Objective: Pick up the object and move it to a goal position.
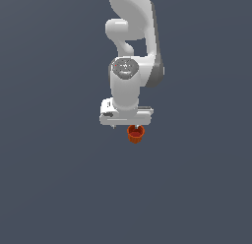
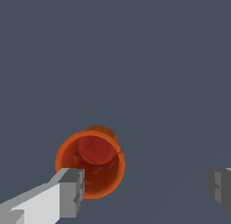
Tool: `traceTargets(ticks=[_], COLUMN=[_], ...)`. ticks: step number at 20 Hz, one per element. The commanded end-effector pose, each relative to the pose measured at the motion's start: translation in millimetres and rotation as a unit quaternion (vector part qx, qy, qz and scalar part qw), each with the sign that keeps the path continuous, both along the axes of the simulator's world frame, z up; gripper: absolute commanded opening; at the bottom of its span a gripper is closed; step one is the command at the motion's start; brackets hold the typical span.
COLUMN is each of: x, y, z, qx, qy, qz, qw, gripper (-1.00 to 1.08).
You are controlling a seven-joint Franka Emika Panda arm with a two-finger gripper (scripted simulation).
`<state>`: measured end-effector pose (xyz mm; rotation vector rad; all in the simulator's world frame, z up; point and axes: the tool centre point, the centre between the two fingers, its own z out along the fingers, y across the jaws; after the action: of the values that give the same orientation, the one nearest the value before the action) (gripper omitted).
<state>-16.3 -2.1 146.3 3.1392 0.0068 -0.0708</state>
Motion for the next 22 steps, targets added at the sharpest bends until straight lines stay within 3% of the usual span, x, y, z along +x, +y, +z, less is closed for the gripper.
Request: traceTargets(ticks=[1, 14, 22], x=[0.0, 2.0, -3.5], y=[0.0, -14.8, -6.8], z=[0.0, 1.7, -3.6], qx=[0.0, -0.003, -0.013], qy=[0.0, 0.001, 0.005], qz=[0.0, -0.007, 0.052], qw=[1.0, 1.0, 0.9985], gripper=[0.28, 0.28, 0.28])
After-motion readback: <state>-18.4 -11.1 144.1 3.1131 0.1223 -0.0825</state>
